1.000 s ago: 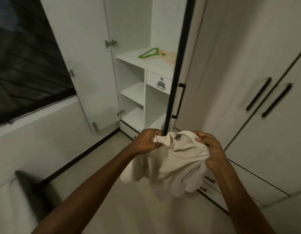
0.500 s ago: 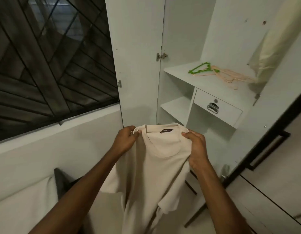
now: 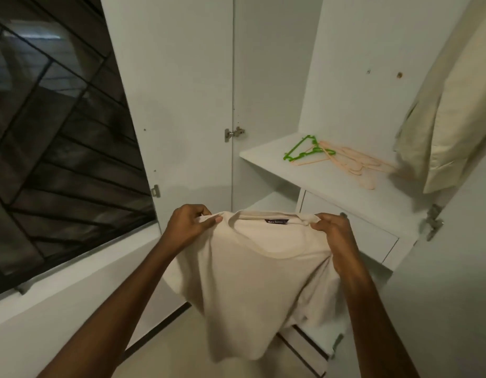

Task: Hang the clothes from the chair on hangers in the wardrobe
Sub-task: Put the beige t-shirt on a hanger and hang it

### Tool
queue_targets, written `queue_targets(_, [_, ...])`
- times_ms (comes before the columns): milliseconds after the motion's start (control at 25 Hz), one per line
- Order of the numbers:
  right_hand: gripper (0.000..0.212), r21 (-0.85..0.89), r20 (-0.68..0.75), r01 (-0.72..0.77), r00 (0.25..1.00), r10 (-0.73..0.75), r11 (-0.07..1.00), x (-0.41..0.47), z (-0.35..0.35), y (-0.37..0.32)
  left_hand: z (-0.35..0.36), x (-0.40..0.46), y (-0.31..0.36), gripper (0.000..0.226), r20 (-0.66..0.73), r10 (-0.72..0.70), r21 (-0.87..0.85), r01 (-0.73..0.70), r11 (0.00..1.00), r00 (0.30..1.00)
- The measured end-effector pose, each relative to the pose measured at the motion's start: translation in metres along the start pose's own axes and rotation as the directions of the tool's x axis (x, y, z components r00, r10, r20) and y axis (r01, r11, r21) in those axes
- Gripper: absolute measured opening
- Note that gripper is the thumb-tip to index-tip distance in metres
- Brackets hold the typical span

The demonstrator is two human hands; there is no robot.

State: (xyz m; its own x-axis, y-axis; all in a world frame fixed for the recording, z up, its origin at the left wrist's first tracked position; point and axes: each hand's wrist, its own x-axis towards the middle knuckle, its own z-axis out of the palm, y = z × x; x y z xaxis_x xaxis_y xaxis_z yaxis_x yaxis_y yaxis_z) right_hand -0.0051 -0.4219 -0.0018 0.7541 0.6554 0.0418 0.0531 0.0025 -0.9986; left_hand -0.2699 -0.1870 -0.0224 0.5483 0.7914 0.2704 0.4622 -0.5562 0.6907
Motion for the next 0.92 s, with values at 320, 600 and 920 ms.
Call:
queue_targets(320, [0.012, -0.135, -0.102, 0.182, 0.975, -0.196, 0.974, 0.136, -0.048, -0.033, 0.048, 0.196, 0.034, 0.074, -0.043, 0.301, 0.152, -0.292, 0.944, 0.953])
queue_targets(600, [0.009, -0.296, -0.331, 0.261, 0.874, -0.355, 0.919, 0.258, -0.054, -0.047, 0.088, 0.365, 0.067, 0.071, -0.018, 0.486, 0.09, -0.483, 0.871, 0.874])
queue_targets(920, [0.02, -0.221, -0.562, 0.173, 0.782, -0.271, 0.96, 0.338, -0.09, -0.008, 0.184, 0.476, 0.074, 0.053, 0.078, 0.467, -0.015, -0.468, 0.884, 0.881])
